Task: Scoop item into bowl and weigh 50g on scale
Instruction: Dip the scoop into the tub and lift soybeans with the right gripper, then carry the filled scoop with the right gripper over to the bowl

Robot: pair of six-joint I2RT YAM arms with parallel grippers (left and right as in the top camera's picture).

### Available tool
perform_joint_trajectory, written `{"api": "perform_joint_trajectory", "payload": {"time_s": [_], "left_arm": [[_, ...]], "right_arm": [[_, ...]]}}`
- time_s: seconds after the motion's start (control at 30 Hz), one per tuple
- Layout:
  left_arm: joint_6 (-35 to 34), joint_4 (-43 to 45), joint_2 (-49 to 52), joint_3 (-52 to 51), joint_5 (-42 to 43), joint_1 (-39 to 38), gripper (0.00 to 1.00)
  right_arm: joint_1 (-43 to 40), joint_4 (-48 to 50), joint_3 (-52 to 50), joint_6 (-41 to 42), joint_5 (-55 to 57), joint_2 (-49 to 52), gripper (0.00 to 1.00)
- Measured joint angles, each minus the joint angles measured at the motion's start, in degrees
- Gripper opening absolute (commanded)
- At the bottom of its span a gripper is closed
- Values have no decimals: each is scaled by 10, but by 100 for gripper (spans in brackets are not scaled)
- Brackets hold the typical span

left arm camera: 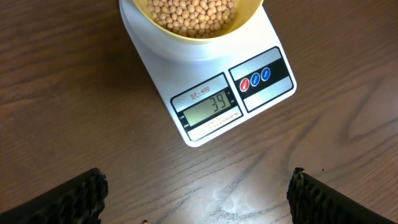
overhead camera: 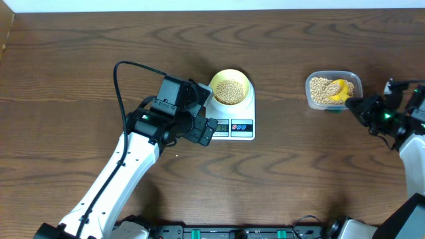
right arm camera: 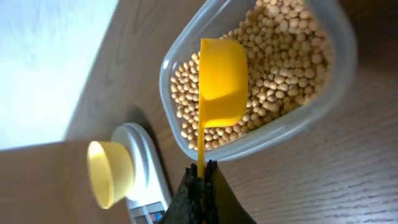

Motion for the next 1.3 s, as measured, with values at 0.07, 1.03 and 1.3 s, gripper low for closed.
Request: {"api": "perform_joint_trajectory", "payload": {"time_s": [0.07, 1.03, 1.3], "left_arm": [[0, 0, 0, 0, 0, 0, 95], [0, 0, 0, 0, 0, 0, 95], [0, 0, 0, 0, 0, 0, 95]], "right_arm": [[-16, 0, 0, 5, -19, 0, 1], [-106, 46, -33, 51, -217, 0, 1], [-106, 63, -33, 56, -236, 0, 1]]}}
